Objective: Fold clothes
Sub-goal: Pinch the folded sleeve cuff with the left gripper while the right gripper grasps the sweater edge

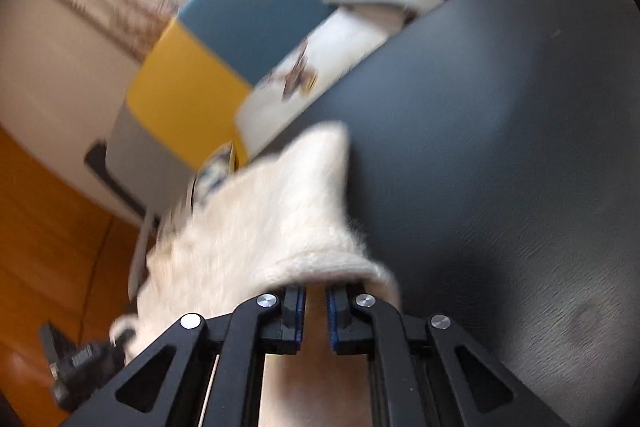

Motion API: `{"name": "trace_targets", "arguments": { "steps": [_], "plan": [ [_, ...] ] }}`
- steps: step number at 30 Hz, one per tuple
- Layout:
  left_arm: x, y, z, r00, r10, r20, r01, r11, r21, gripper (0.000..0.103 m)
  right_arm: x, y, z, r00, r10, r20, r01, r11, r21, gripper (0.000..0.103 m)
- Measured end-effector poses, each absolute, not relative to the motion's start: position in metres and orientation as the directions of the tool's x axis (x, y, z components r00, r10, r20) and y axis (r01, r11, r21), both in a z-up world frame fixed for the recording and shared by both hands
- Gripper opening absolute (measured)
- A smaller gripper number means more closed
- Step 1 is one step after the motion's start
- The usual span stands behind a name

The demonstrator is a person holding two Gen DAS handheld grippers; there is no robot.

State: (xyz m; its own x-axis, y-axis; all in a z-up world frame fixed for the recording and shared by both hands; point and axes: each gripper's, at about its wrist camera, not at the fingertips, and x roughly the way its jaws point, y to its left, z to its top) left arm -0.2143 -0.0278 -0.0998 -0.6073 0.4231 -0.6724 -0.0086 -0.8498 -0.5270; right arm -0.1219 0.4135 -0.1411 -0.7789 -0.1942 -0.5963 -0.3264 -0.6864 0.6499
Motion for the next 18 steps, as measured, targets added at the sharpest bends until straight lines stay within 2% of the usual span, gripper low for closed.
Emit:
{"name": "trace_targets", "arguments": {
  "steps": [7, 14, 17, 18],
  "plan": [
    [-0.210, -0.013, -0.126, -0.578, 0.372, -0.726, -0.026, -0.898, -0.440, 0.009, -0.101, 0.431, -0.169, -0.787, -0.179, -0.591, -0.401, -0.579, 0.710, 0.000],
    [-0.203, -0.016, -0.130, -0.605, 0.390, -0.694, -0.055, -0.890, -0.453, 0.012, -0.091, 0.442, -0.170, -0.772, -0.225, -0.595, -0.392, -0.568, 0.724, 0.000],
    [-0.203, -0.018, -0.132, -0.609, 0.403, -0.683, -0.055, -0.881, -0.471, 0.012, -0.072, 0.437, -0.150, -0.745, -0.199, -0.636, -0.399, -0.632, 0.665, 0.003],
    [-0.203, -0.017, -0.132, -0.609, 0.404, -0.682, -0.057, -0.881, -0.470, 0.012, -0.064, 0.435, -0.141, -0.745, -0.163, -0.647, -0.403, -0.663, 0.631, 0.010]
  ]
}}
